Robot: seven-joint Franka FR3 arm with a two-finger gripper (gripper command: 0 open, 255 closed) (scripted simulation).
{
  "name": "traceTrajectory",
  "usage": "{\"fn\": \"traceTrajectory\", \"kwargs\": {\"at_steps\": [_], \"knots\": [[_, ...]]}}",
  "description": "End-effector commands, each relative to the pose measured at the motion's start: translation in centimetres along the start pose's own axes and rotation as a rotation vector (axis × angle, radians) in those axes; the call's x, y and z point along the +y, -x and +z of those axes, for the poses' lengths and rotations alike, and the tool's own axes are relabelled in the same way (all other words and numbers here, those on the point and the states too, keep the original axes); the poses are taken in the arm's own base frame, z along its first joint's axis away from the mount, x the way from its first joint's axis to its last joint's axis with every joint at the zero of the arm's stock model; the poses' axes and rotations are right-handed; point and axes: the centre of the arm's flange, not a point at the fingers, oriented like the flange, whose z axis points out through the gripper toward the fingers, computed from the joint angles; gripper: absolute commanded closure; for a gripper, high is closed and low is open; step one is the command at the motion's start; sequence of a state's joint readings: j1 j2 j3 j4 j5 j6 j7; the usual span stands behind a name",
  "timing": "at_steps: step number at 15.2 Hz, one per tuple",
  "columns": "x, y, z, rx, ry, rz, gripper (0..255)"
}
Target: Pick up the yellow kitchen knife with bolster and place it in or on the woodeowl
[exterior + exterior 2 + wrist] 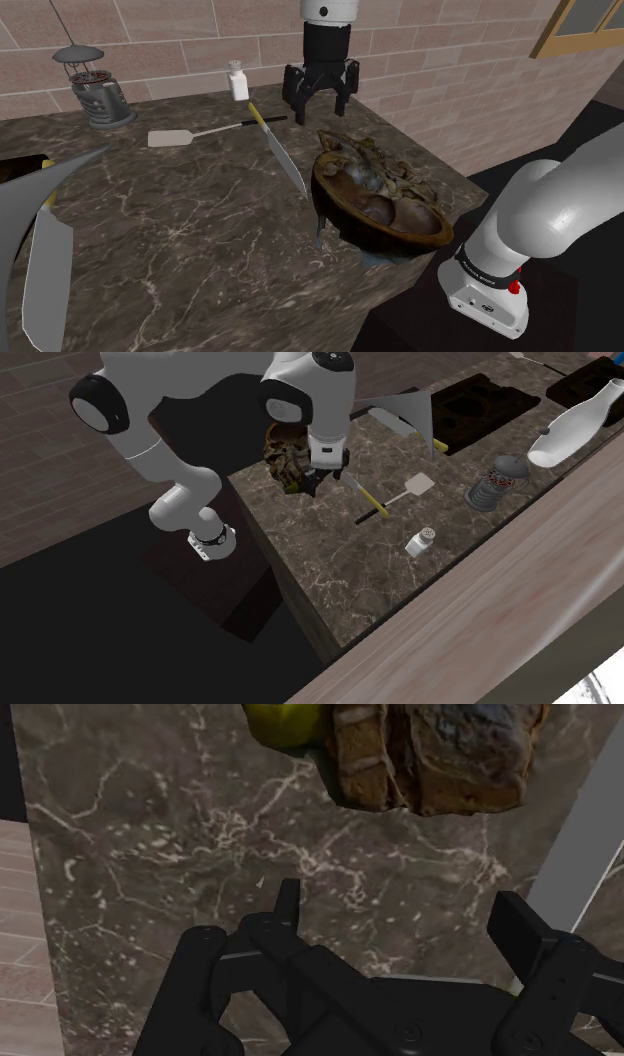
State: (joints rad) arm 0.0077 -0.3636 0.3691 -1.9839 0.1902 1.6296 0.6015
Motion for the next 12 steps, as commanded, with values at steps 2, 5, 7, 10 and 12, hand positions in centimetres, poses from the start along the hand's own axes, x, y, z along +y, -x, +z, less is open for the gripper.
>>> {"fn": "traceTrajectory", "kwargs": {"at_steps": [2,5,7,10,12], "knots": [[-4.1,-1.1,-0.2,-0.021,0.003,0.052,0],[-8.0,-2.2,-0.1,-0.042,0.007,0.101,0],[-9.7,-2.7,-0.1,-0.051,0.009,0.122,0],[-9.7,-2.6,1.5,-0.051,0.009,0.122,0],[-9.7,-2.6,2.6,-0.051,0.009,0.122,0]]}}
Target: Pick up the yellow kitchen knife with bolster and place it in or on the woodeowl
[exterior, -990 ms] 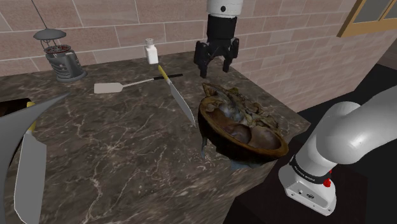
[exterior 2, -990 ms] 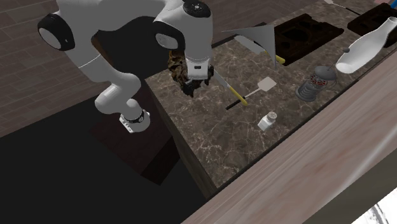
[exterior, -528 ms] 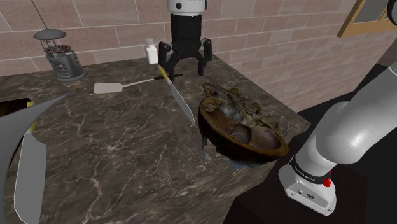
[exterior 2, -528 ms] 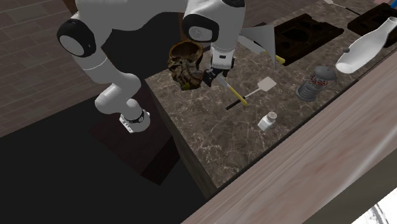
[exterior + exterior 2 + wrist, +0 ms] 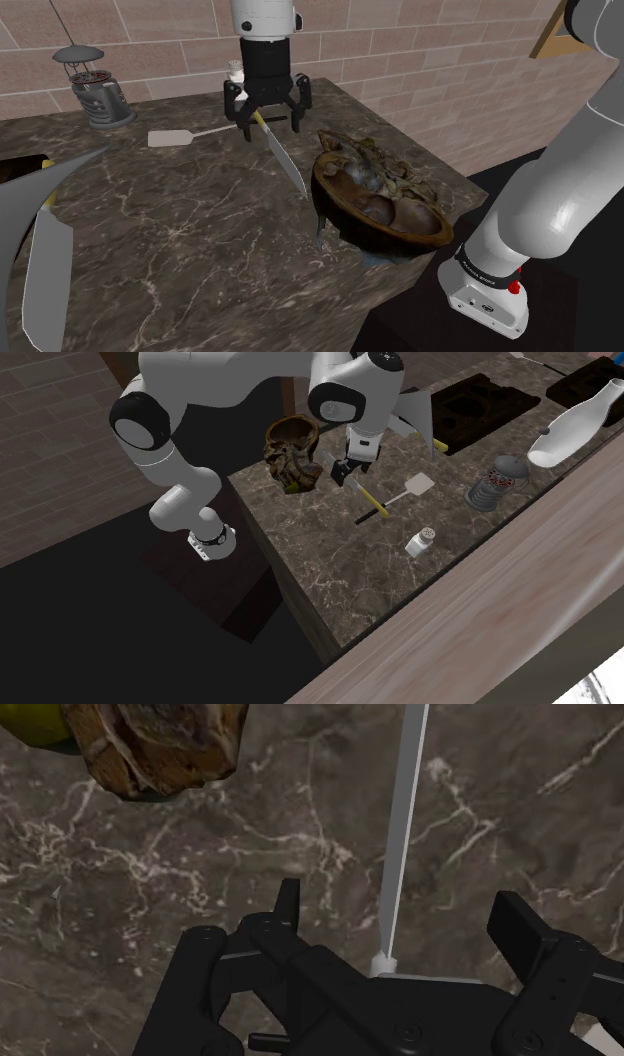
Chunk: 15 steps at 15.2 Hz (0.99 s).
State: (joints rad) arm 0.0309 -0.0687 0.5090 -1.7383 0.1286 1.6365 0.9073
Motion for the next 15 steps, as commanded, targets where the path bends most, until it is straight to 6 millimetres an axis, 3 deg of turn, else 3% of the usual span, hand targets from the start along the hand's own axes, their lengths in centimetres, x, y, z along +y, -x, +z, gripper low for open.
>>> {"fn": "traceTrajectory", "kwargs": {"at_steps": [1,2,10,11,15], "knots": [[-0.04,0.02,0.97,0.000,0.000,0.000,0],[-0.04,0.02,1.80,0.000,0.000,0.000,0],[-0.04,0.02,1.80,0.000,0.000,0.000,0],[-0.04,0.02,1.80,0.000,0.000,0.000,255],[-0.04,0.02,1.80,0.000,0.000,0.000,255]]}}
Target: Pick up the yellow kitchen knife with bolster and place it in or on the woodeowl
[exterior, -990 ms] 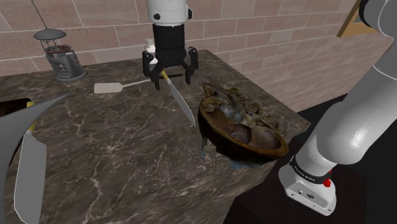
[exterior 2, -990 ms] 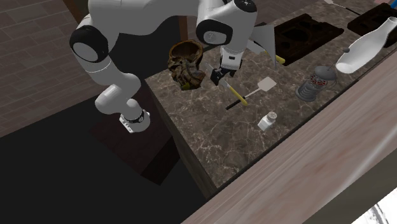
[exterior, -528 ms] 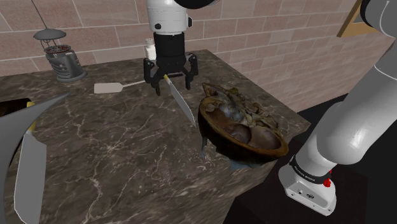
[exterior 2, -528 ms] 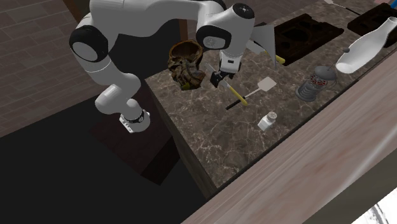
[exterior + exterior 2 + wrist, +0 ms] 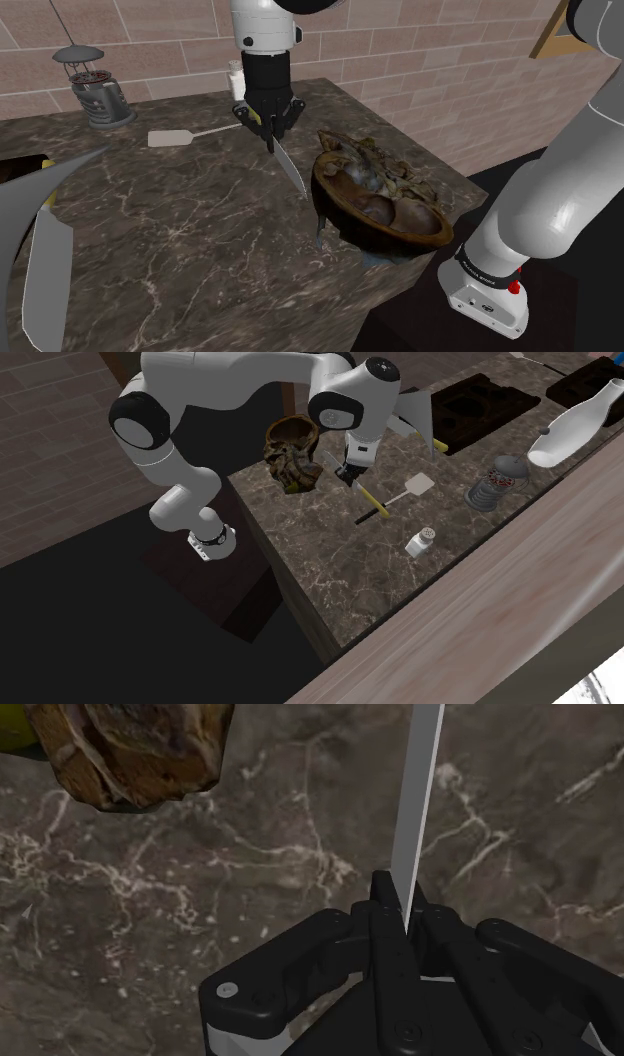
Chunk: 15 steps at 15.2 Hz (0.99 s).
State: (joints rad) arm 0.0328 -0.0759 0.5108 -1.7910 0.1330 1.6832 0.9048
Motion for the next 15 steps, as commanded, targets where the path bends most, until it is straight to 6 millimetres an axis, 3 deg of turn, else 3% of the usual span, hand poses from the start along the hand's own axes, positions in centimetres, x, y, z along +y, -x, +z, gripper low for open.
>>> {"fn": "traceTrajectory", "kwargs": {"at_steps": [1,5,15], "knots": [[0.0,0.0,0.0,0.000,0.000,0.000,255],[0.0,0.0,0.0,0.000,0.000,0.000,255],[-0.1,0.5,-5.2,0.000,0.000,0.000,255]]}}
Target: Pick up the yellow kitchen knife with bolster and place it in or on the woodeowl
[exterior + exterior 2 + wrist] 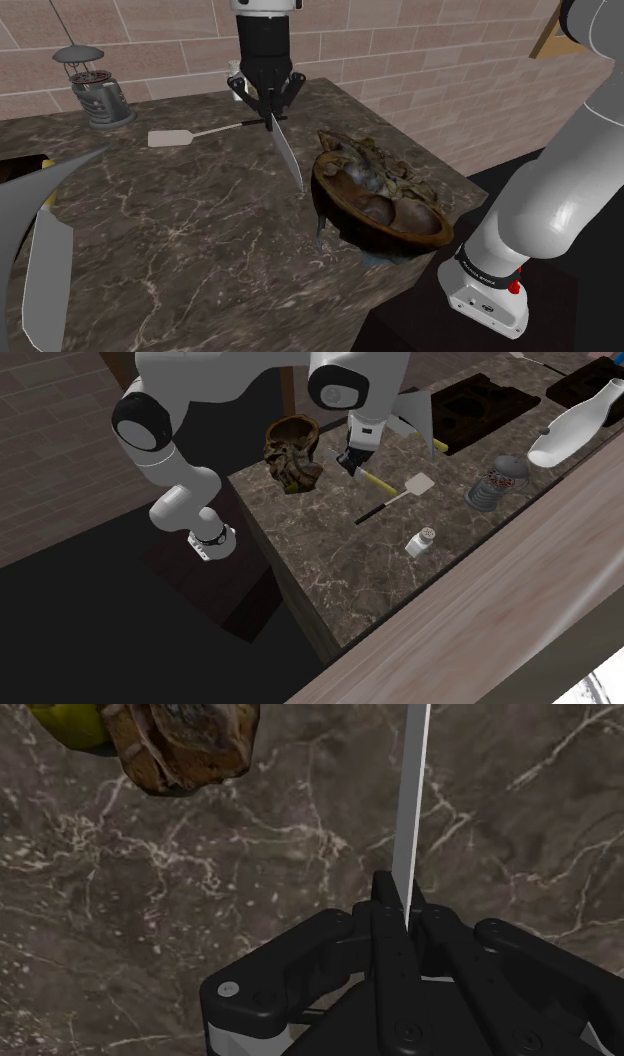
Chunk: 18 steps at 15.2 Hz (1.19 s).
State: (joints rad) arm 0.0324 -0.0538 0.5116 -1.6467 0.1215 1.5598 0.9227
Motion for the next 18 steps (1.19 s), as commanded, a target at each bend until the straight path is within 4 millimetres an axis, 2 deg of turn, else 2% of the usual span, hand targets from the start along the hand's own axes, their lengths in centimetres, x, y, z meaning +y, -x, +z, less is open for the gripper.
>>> {"fn": "traceTrajectory", "kwargs": {"at_steps": [1,18], "knots": [[0.0,0.2,-1.0,0.000,0.000,0.000,255],[-0.3,1.1,-9.9,0.000,0.000,0.000,255]]}}
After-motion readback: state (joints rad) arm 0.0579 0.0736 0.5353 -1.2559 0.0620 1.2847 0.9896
